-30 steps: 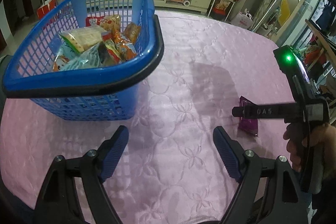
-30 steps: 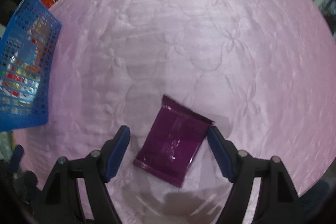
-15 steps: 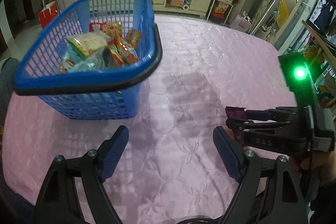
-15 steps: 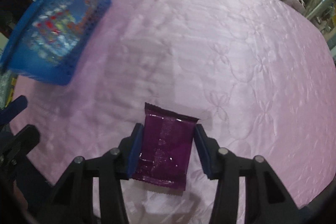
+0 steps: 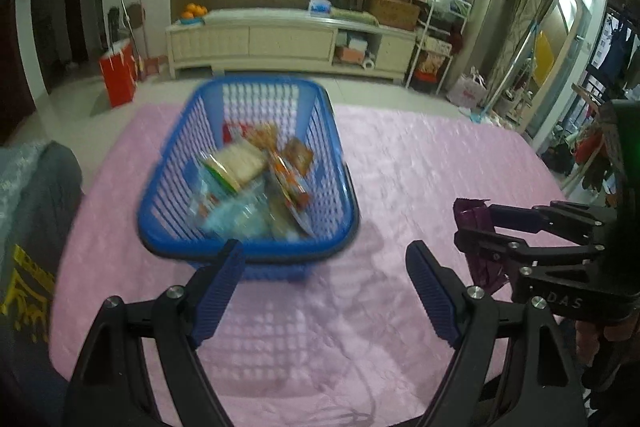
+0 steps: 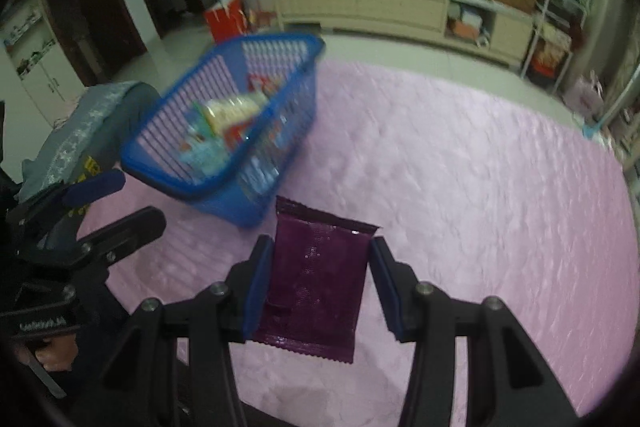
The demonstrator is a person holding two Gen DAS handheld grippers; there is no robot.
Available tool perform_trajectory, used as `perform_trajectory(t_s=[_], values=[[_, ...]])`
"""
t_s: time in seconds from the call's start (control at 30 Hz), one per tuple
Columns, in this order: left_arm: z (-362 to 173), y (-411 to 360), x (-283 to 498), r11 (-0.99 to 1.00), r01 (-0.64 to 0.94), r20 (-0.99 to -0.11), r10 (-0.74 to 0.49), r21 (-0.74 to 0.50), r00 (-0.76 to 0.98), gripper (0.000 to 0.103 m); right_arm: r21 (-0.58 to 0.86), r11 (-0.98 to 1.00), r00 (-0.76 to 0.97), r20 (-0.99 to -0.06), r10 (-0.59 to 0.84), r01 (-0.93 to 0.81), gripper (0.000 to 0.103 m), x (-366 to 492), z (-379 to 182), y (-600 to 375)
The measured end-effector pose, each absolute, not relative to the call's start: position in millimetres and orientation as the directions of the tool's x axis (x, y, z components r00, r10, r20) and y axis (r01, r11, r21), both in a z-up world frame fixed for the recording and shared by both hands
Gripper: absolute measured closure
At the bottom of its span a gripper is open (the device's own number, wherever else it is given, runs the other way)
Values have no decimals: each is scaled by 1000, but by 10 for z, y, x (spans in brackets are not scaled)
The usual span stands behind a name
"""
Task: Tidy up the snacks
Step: 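Carry the purple pack over the blue basket with the right gripper, then open the right gripper to drop the purple pack into the basket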
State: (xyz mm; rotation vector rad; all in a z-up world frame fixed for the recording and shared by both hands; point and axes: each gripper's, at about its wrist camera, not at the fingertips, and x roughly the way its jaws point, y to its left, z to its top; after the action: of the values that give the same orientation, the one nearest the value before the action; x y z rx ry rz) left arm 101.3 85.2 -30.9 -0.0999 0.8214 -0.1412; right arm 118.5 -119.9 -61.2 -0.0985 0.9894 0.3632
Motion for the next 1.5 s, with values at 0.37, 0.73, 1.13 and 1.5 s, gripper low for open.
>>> perform_trajectory(t_s=[0.37, 0.73, 1.13, 1.5], values=[[148, 1171, 1223, 995, 88, -671, -90, -37, 736, 22, 106, 895, 553, -753, 356, -433, 50, 1394, -56, -761], [197, 1567, 1476, 999, 47, -650, -34, 2, 759, 22, 77, 863, 569, -722, 394, -499, 50, 1612, 90, -294], [-193, 1927, 1770, 1000, 4, -705, -2, 1, 709, 10, 14, 863, 564, -752, 342, -505, 50, 1944, -219, -1], [-323, 2072, 1881, 1000, -14, -718, 11, 1, 696, 0, 53, 851, 484, -803, 347, -522, 50, 2197, -536, 137]])
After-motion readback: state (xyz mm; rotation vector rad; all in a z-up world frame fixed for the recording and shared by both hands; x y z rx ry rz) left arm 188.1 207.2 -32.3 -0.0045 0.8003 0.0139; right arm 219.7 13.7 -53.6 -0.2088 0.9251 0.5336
